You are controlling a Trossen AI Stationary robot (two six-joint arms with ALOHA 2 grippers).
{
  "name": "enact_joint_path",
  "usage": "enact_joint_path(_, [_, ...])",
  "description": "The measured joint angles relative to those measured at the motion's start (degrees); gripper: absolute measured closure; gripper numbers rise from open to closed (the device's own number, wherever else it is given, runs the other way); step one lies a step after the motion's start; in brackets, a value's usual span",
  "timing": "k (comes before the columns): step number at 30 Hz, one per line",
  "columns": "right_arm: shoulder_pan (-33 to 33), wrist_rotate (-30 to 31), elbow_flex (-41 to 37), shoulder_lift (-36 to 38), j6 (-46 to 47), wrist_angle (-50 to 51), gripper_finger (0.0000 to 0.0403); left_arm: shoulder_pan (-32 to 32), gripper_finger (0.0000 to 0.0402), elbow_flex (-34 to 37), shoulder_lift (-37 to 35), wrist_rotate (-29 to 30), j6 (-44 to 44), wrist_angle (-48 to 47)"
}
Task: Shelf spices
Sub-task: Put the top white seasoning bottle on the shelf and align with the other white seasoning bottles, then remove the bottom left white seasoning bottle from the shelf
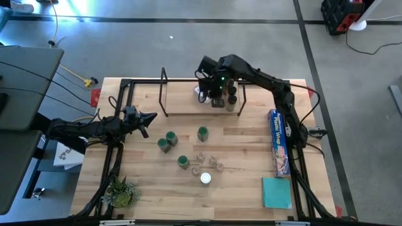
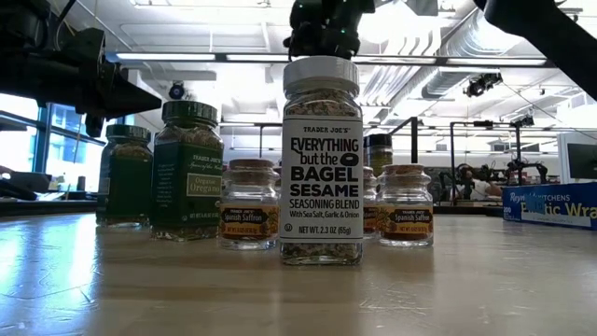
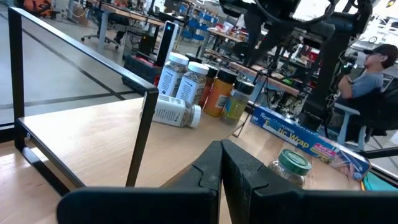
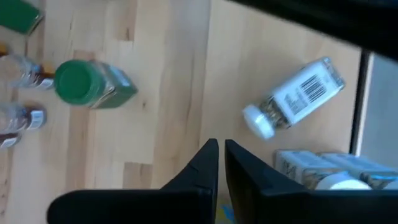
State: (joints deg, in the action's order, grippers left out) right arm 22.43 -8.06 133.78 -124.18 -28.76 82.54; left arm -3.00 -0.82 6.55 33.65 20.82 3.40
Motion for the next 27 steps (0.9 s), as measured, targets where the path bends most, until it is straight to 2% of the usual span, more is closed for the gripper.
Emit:
enact_joint_path(4, [0.1,1.8,0.0,0.0,2.4,-2.7,0.0376,0.0,0.0396,0.0,0.0,0.0,0.0,0.0])
enact_joint_path(7, [0.1,1.5,0.0,-0.3,7.9,-5.4,0.0347,0.0,0.0396,0.0,0.0,0.0,0.0,0.0])
enact_joint_path(11, [0.6,2.3,0.0,-2.3,14.4,-9.5,0.0275,0.0,0.0396,0.0,0.0,0.0,0.0,0.0])
enact_joint_path(16, [1.3,6.9,0.0,-6.2,19.0,-16.1,0.0170,0.0,0.0396,0.0,0.0,0.0,0.0,0.0])
enact_joint_path(20, [2.3,10.3,0.0,-9.5,22.9,-16.5,0.0100,0.0,0.0396,0.0,0.0,0.0,0.0,0.0])
enact_joint_path(23, [3.0,11.0,0.0,-11.8,25.1,-16.3,0.0077,0.0,0.0396,0.0,0.0,0.0,0.0,0.0])
enact_joint_path(27, [3.2,12.8,0.0,-14.0,26.4,-16.2,0.0072,0.0,0.0396,0.0,0.0,0.0,0.0,0.0])
